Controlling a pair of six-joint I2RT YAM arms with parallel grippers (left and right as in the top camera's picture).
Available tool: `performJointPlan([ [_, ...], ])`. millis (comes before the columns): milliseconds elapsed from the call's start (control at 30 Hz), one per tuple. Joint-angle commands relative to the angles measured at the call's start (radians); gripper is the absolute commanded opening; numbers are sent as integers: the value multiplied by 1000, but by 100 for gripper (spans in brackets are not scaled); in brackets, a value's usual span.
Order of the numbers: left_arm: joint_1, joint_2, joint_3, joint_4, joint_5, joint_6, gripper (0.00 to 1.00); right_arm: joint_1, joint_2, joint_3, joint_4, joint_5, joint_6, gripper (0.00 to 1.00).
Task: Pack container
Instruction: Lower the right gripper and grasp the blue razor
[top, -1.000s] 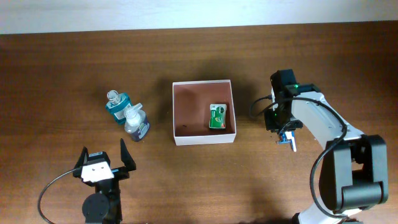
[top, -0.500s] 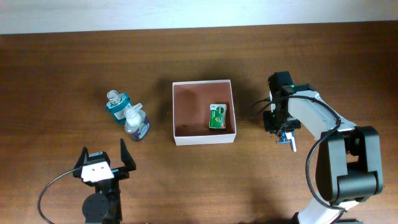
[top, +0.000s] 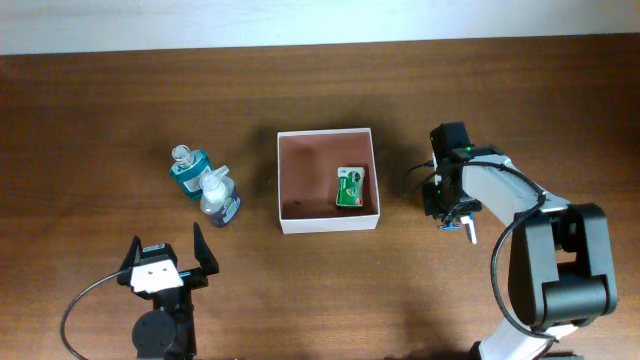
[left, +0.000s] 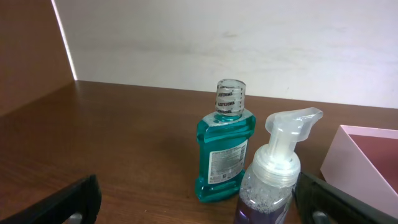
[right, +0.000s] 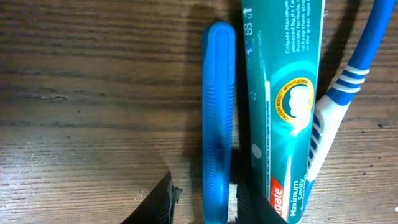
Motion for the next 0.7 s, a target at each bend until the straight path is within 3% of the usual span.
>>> performJointPlan([
  [0, 5, -6, -9, 3, 11, 16, 99, -6, 17, -33, 10, 13, 1, 26],
  [100, 5, -6, -9, 3, 10, 16, 99, -6, 17, -33, 17, 13, 1, 25],
  [267, 5, -6, -9, 3, 11, 16, 99, -6, 17, -33, 21, 13, 1, 5],
  [500, 5, -6, -9, 3, 11, 16, 99, -6, 14, -14, -3, 12, 8, 4],
  [667, 5, -6, -9, 3, 11, 16, 99, 10, -4, 121, -134, -34, 43, 4],
])
